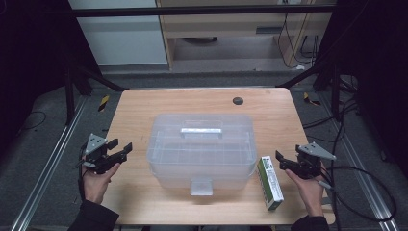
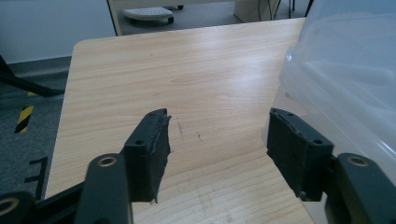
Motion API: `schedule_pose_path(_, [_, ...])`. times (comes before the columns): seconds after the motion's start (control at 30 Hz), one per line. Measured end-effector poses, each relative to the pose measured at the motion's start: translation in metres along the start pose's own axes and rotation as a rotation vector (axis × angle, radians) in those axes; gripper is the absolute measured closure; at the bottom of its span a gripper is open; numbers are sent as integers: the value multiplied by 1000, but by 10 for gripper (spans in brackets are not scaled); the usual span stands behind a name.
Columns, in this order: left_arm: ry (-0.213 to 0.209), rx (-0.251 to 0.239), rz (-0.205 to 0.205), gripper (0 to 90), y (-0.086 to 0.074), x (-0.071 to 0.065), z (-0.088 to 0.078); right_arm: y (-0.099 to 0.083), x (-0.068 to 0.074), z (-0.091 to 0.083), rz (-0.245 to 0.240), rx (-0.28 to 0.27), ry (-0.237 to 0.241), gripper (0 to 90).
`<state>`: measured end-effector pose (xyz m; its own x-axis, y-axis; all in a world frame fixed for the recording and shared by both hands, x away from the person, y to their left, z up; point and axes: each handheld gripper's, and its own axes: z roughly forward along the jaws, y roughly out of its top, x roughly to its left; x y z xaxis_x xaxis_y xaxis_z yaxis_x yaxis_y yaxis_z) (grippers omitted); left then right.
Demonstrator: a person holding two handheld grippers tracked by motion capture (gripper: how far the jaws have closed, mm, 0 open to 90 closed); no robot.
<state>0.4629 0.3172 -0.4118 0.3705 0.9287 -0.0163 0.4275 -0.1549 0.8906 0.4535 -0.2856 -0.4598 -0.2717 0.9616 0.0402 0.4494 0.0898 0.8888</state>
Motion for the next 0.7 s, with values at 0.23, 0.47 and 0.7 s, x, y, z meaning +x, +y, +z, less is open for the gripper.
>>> schedule_pose_path(0.23, [-30,-4,15,347,10,2,-9,4,-1,-4,5,-13,-5,184])
schedule_pose_path(0.47, [-50,-5,26,309,18,4,-13,5,2,-3,-5,0,7,176])
schedule_pose_path(0.7, [-62,-39,54,295,33,0,-22,5,2,-2,-5,7,11,172])
